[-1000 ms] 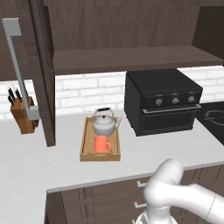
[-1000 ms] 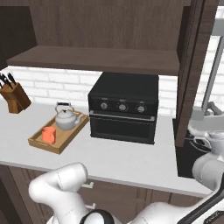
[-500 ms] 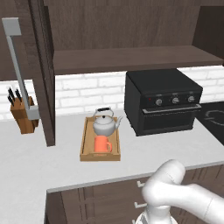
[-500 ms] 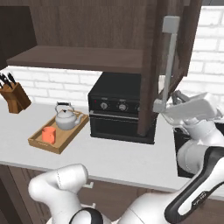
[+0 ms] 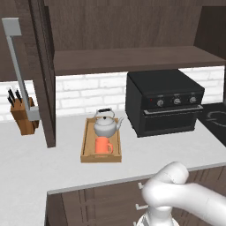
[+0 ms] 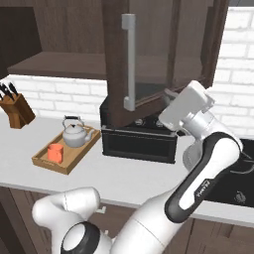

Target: Pick the kettle from the counter and place it on the tray. Then pick the mug from the cabinet and place it on the tray. Then close the cabinet doors.

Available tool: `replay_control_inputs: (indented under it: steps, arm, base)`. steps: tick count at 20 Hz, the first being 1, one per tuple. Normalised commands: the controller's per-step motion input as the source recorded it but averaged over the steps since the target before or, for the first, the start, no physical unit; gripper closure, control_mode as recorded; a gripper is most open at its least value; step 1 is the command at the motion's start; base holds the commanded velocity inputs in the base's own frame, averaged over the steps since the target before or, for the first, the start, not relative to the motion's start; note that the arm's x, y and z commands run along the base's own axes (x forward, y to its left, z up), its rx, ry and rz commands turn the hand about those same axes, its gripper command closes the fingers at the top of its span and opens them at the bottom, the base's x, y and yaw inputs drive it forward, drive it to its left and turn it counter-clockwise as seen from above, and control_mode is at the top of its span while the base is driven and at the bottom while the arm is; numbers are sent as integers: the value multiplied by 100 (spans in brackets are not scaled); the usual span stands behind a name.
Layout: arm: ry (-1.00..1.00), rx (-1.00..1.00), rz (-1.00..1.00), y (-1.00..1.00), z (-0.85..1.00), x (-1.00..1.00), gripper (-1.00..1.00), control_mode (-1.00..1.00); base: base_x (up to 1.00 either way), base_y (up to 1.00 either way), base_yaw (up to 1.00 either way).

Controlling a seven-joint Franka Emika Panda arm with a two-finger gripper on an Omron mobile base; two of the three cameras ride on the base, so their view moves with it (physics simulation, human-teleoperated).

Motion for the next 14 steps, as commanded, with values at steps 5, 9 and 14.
replay_control_inputs:
  steps: [5,9,14]
  arm:
    - [27,-5,-12,94,23,16,100,-100]
    - [30,0,-35,80,7,16,100,-100]
    - [34,0,-46,100,1,36,100,-100]
  base:
    - [0,0,0]
    - [0,0,0]
    - [0,0,0]
